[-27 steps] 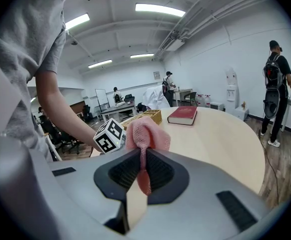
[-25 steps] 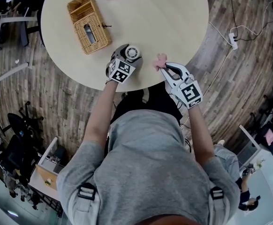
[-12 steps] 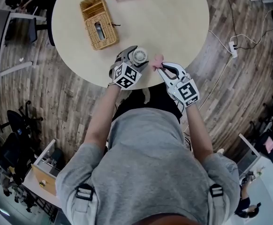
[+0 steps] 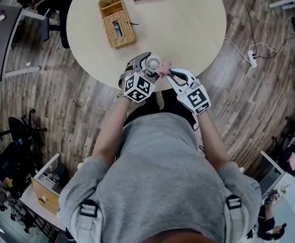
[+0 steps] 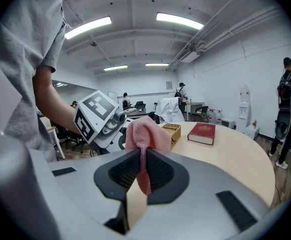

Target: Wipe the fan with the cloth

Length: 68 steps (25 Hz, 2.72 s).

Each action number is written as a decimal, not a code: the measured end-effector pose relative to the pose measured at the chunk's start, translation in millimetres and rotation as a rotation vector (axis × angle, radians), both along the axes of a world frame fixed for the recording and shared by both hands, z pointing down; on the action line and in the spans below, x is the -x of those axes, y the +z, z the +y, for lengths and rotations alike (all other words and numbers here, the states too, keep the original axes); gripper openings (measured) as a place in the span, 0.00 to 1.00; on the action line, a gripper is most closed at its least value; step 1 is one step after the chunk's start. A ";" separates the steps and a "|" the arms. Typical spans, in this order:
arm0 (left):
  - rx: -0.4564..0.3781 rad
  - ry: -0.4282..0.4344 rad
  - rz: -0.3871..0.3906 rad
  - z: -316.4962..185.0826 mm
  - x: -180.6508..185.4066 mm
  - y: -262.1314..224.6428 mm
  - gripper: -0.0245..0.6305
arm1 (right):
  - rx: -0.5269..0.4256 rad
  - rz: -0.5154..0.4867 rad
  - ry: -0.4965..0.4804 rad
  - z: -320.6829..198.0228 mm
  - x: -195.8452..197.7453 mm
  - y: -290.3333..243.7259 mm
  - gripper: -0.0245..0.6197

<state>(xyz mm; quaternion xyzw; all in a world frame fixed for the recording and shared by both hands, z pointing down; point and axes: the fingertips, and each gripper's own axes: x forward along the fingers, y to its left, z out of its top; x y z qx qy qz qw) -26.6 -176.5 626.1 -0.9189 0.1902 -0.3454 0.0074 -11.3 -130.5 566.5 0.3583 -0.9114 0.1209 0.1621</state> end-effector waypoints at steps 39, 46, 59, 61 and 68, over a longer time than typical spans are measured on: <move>-0.173 0.039 -0.057 67.7 51.3 -71.0 0.63 | -0.149 0.118 -0.144 48.2 89.8 -60.4 0.10; -0.188 0.067 -0.068 79.5 50.8 -72.9 0.63 | -0.181 0.120 -0.091 40.3 91.9 -71.2 0.10; -0.168 0.076 -0.087 88.4 59.8 -65.8 0.63 | -0.131 0.123 -0.154 49.4 123.0 -62.5 0.10; -0.169 0.069 -0.084 87.2 61.2 -66.5 0.63 | -0.117 0.115 -0.171 51.8 125.2 -61.9 0.10; -0.175 0.033 -0.067 75.9 70.1 -72.5 0.63 | -0.083 0.122 -0.207 62.1 122.9 -56.5 0.10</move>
